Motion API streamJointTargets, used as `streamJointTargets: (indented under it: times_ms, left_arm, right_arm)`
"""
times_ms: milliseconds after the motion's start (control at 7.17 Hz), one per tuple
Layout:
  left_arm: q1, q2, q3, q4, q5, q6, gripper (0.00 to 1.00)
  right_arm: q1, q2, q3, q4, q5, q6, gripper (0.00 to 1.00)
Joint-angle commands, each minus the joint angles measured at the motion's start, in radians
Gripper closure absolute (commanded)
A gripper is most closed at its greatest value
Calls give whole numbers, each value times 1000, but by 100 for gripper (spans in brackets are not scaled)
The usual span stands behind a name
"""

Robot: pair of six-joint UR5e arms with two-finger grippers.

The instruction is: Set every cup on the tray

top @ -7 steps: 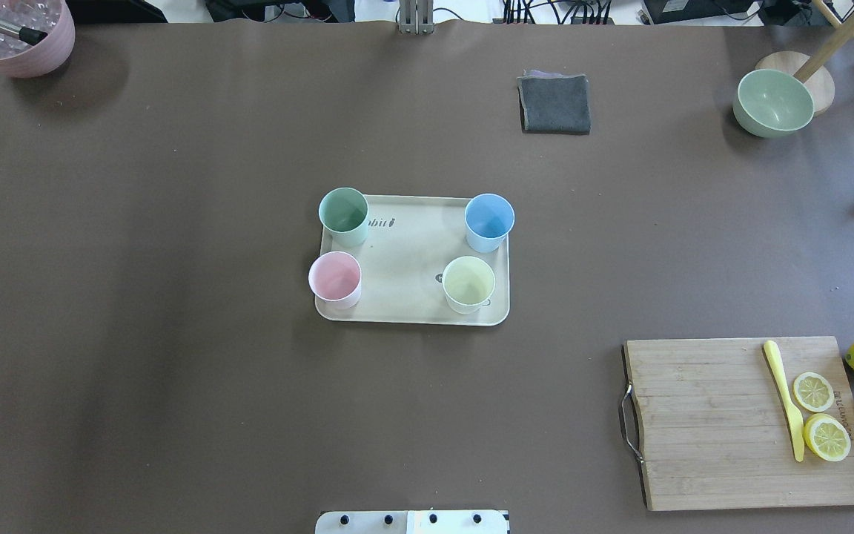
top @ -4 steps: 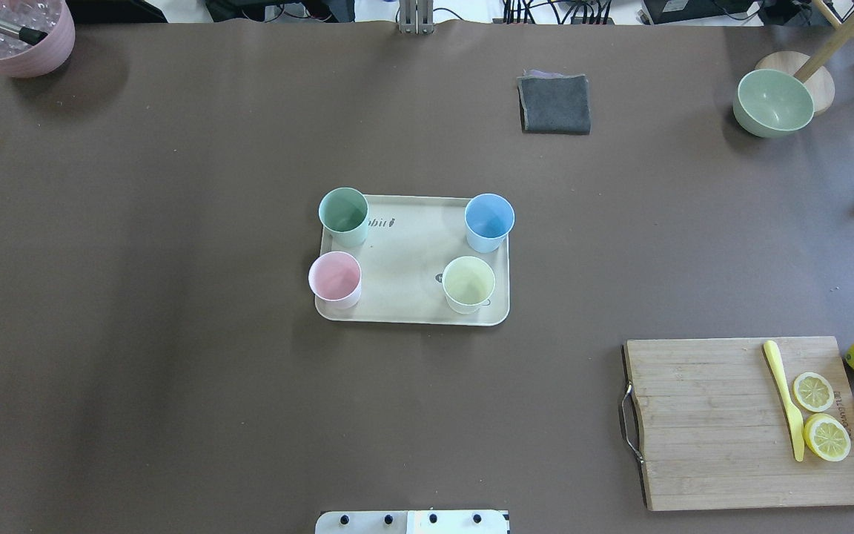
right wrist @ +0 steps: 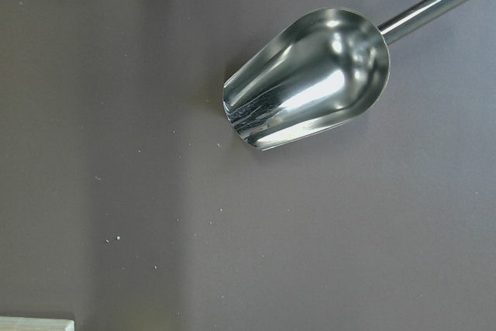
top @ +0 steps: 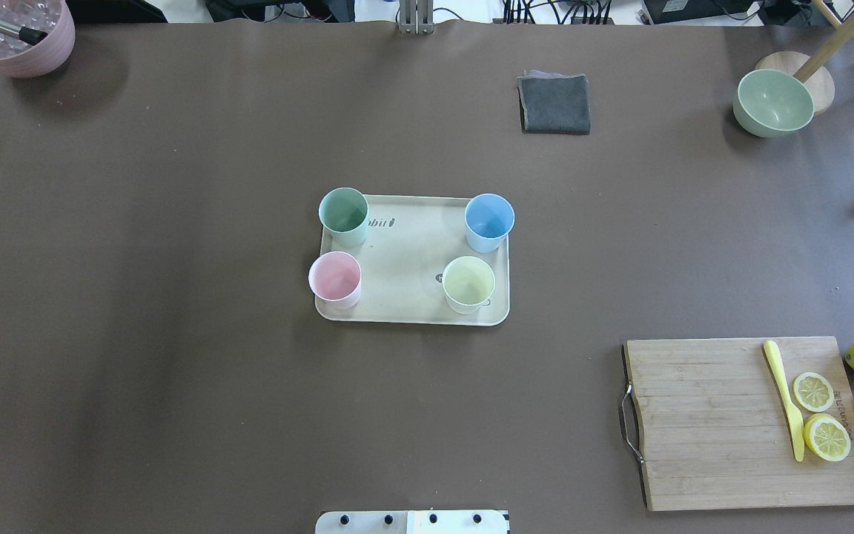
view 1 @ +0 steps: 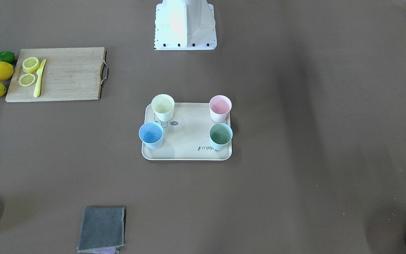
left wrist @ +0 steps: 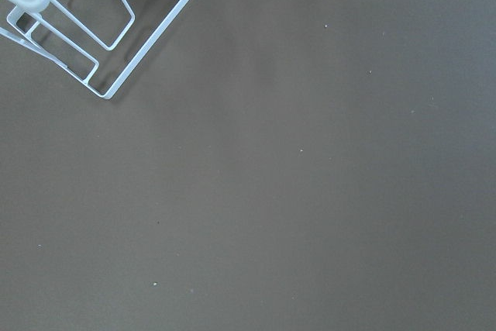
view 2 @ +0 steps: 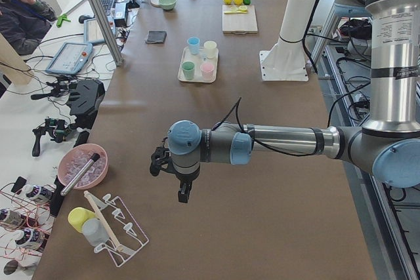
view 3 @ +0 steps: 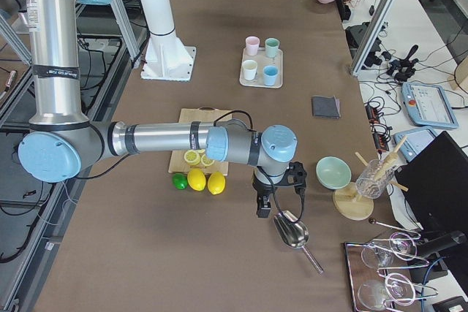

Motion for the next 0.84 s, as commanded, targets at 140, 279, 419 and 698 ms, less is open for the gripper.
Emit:
streamJointTargets:
  times_ms: [140, 279, 419, 698]
  left_arm:
    - [0, 0, -2, 0, 0, 0, 2]
    - [0, 0, 0, 0, 0, 0, 2]
    - [0, 0, -3, 0, 0, 0, 2]
    - [0, -2, -3, 2, 0, 0, 2]
  right_arm:
    - [-2, 0, -1, 0, 0, 0, 0]
    - [-2, 0, 1, 1, 0, 0, 0]
    - [-8, 0, 1, 1, 0, 2, 0]
    - [-11, 2, 1, 1, 0, 2, 0]
